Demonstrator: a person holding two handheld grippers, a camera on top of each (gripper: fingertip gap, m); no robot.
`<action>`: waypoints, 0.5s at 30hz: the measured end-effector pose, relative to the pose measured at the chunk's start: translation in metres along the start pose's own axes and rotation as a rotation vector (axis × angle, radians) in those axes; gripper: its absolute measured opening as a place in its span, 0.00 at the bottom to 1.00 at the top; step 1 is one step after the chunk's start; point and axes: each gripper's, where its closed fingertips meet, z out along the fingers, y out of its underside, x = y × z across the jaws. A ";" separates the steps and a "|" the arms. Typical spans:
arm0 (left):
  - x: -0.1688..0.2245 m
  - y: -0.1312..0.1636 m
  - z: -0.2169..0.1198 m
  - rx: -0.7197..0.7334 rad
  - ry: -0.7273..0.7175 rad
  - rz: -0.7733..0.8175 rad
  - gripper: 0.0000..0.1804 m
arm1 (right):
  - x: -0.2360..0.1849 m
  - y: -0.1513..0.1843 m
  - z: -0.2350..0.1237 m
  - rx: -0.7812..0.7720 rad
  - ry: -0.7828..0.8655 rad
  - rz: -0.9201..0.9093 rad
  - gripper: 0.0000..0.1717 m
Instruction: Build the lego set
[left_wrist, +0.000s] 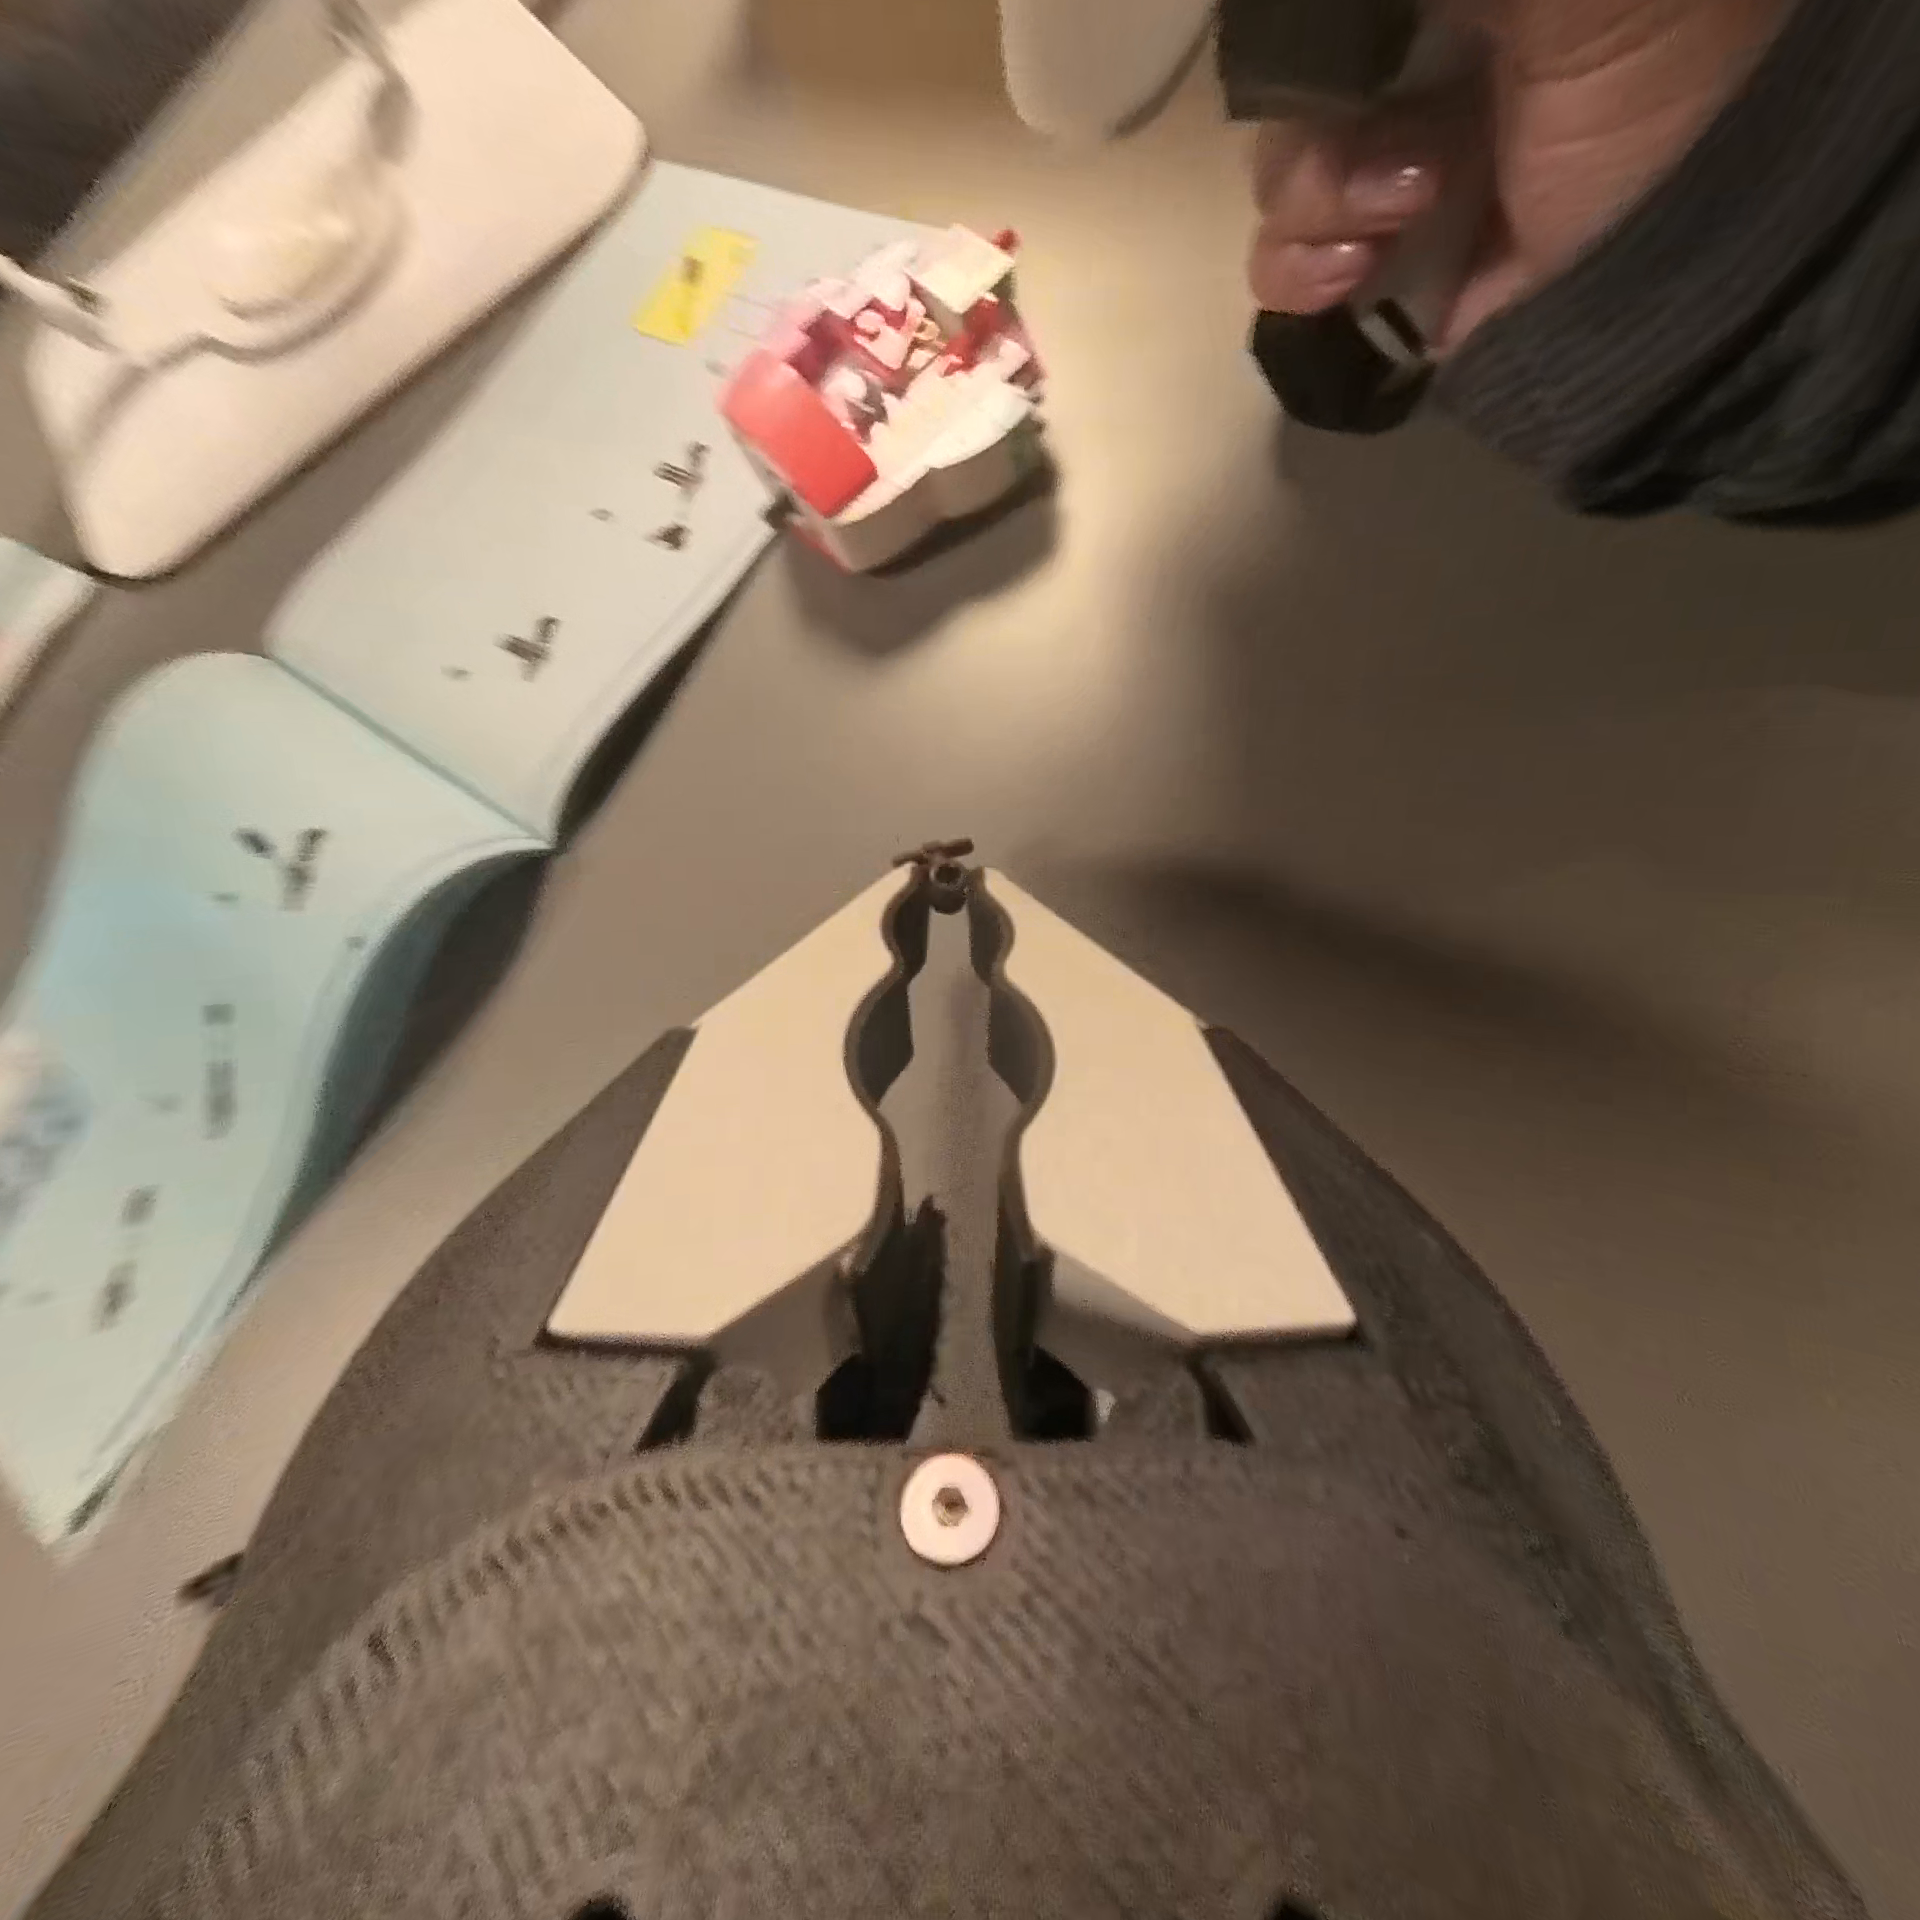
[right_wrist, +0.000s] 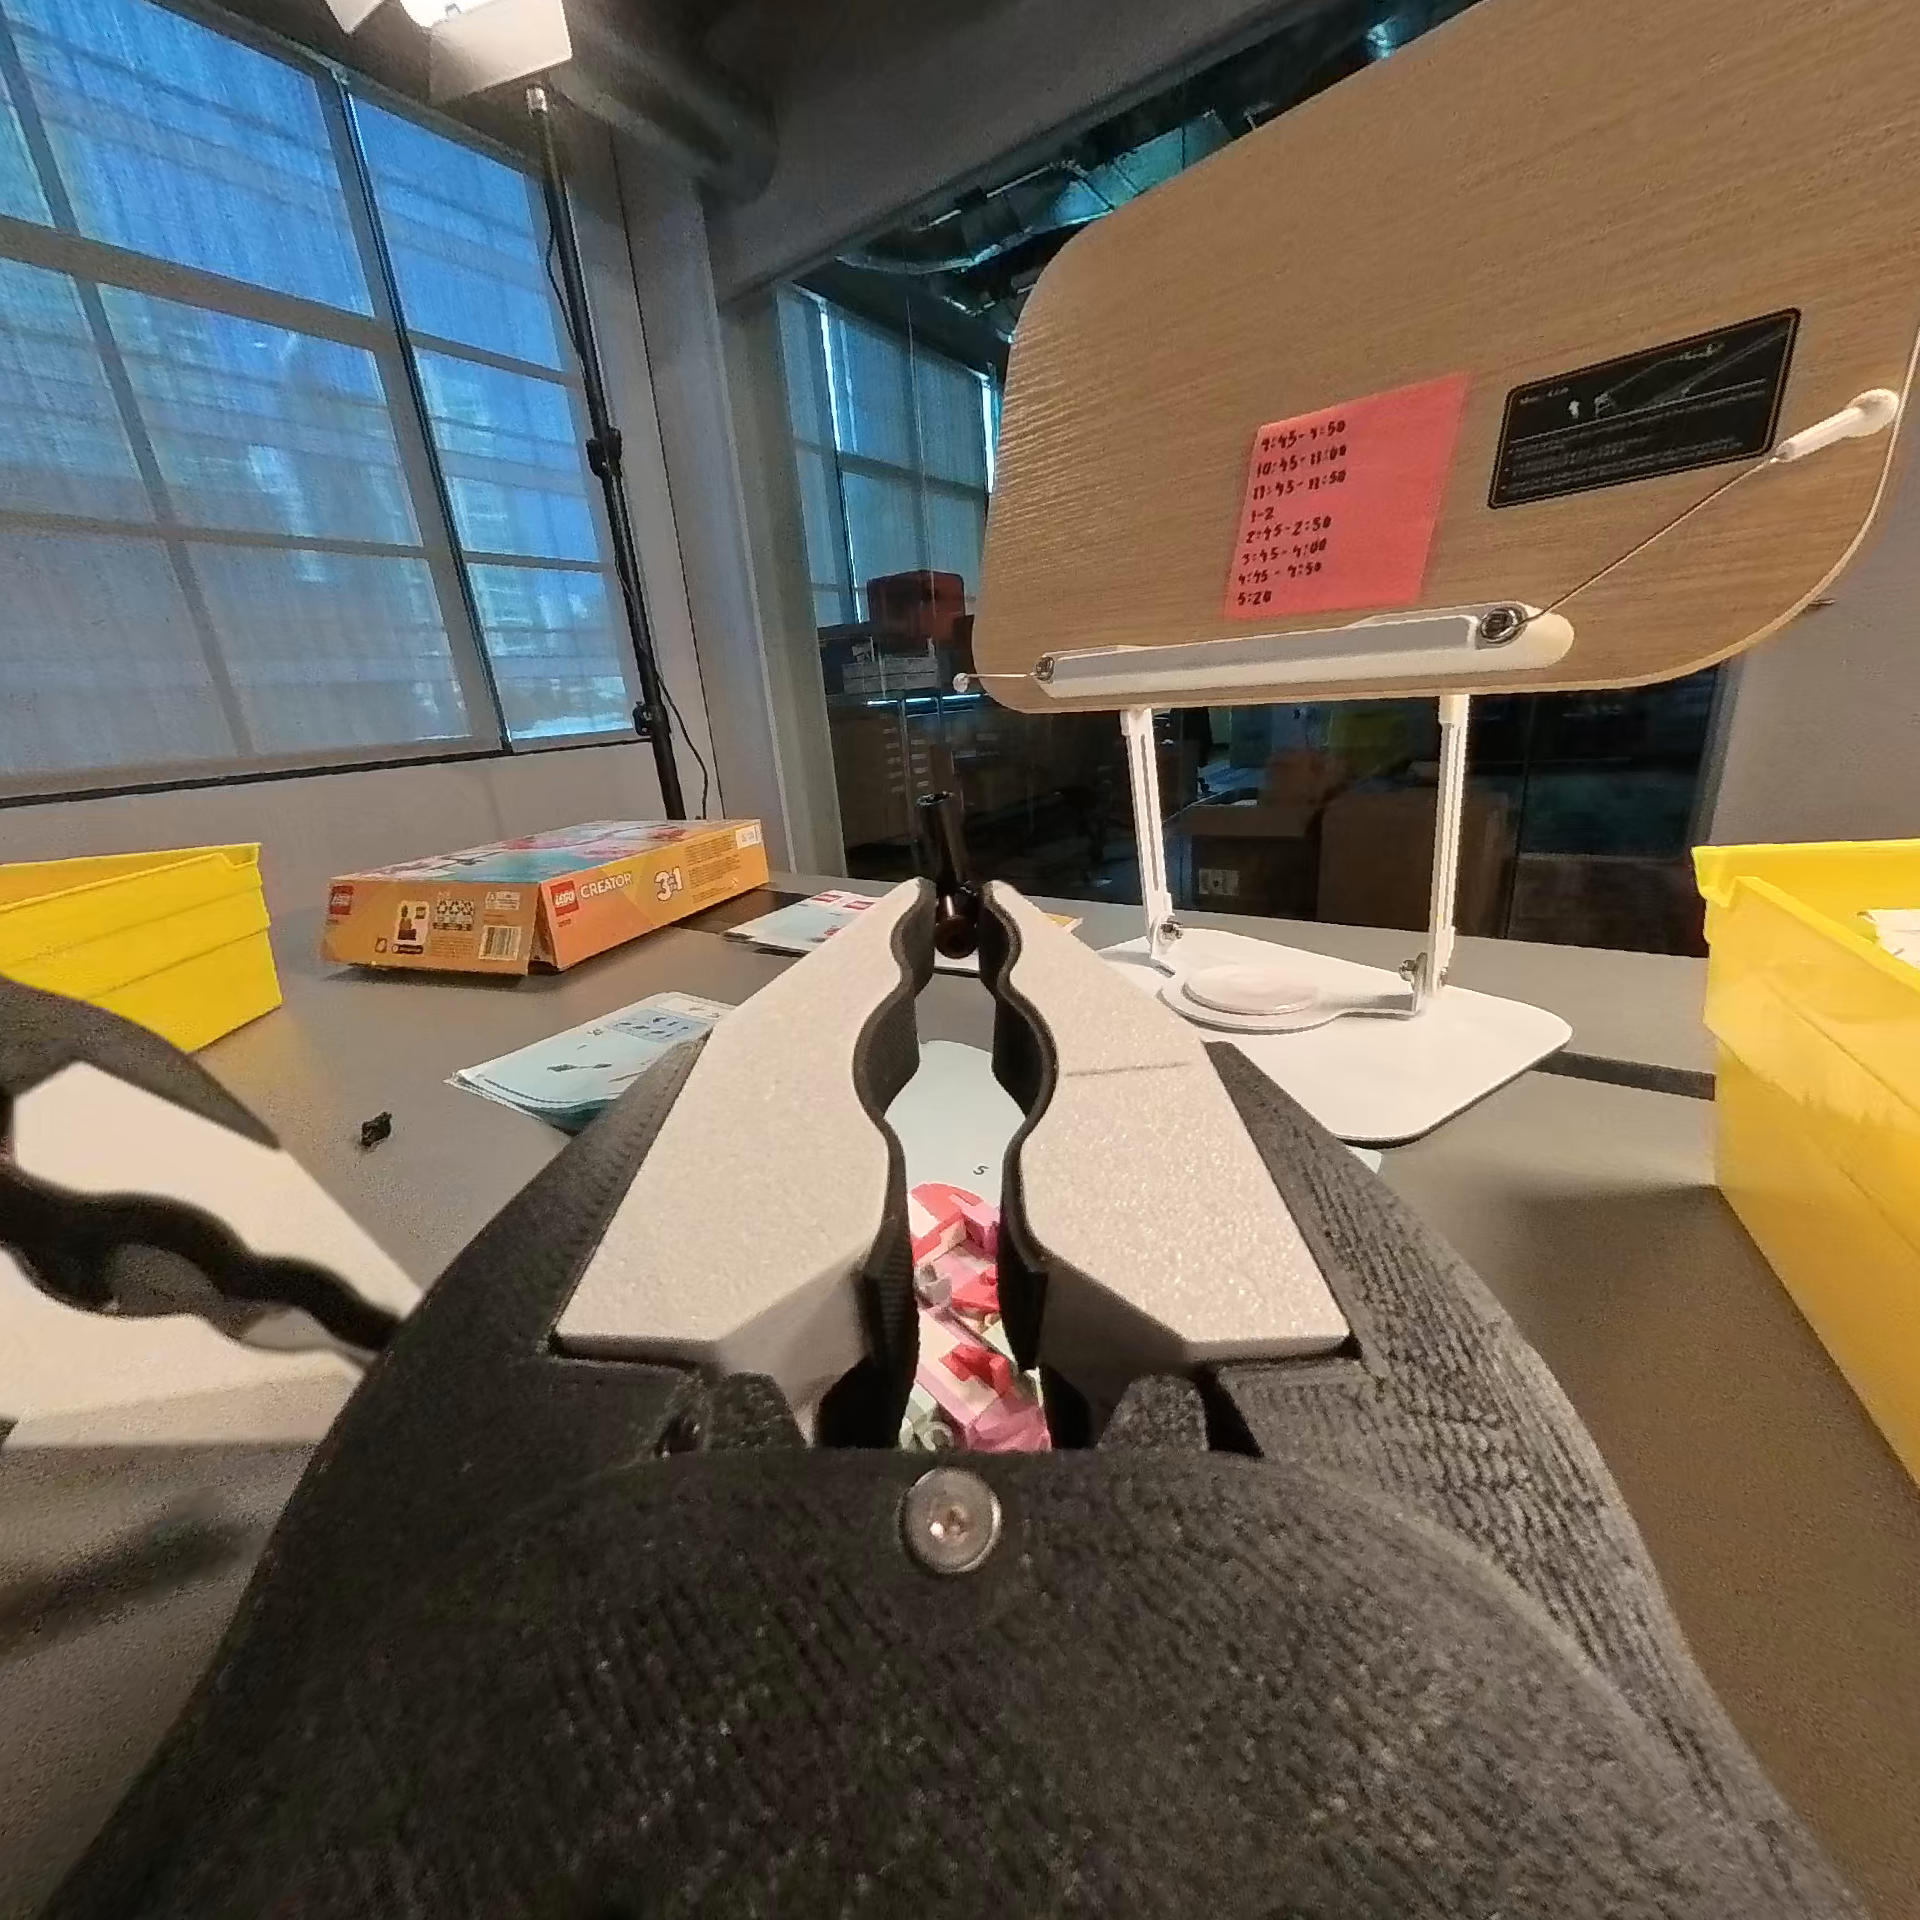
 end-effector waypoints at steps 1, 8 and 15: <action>0.006 0.001 0.002 -0.010 0.039 -0.016 0.04 | 0.000 0.000 0.000 0.001 0.000 0.002 0.03; 0.022 0.012 0.002 -0.066 0.184 -0.083 0.05 | 0.002 -0.001 0.000 0.006 0.005 -0.009 0.03; 0.017 -0.002 -0.010 -0.014 0.216 -0.096 0.26 | 0.022 -0.008 -0.003 0.033 0.084 -0.051 0.03</action>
